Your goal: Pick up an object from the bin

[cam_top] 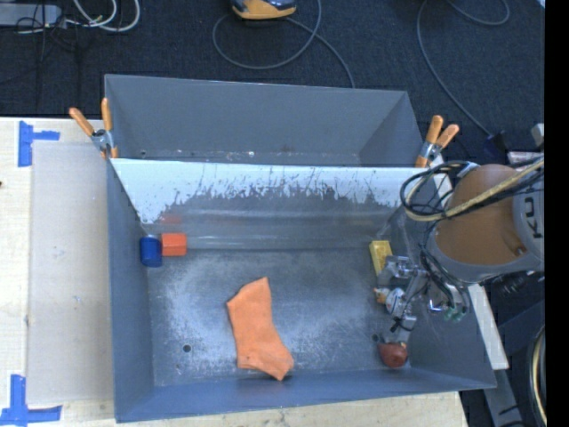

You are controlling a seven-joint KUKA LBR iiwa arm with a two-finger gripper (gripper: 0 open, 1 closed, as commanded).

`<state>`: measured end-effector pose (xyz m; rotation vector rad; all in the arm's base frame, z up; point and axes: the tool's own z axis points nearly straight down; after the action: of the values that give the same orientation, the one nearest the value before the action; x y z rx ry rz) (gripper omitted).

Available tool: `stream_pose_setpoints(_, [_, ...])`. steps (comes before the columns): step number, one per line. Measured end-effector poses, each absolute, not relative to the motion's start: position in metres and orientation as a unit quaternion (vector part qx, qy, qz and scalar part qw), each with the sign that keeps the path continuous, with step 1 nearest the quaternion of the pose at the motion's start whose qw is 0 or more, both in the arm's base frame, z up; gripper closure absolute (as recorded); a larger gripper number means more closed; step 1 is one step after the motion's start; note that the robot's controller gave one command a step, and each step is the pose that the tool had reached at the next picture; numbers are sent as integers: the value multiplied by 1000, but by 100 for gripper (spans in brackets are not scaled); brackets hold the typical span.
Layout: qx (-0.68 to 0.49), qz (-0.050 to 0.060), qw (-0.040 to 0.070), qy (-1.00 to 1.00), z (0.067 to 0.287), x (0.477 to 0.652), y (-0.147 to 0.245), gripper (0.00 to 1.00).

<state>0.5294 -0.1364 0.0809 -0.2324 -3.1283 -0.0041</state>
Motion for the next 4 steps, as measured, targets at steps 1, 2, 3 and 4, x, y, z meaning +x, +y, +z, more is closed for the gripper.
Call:
stream_pose_setpoints(1, [1,-2,3,-1000,70,537,-142,100])
stream_pose_setpoints(2, [1,-2,3,-1000,70,537,-142,100])
stream_pose_setpoints(3, [17,-3,6,-1000,123,529,-137,100])
stream_pose_setpoints(4, [26,-1,-2,-1000,137,536,-146,100])
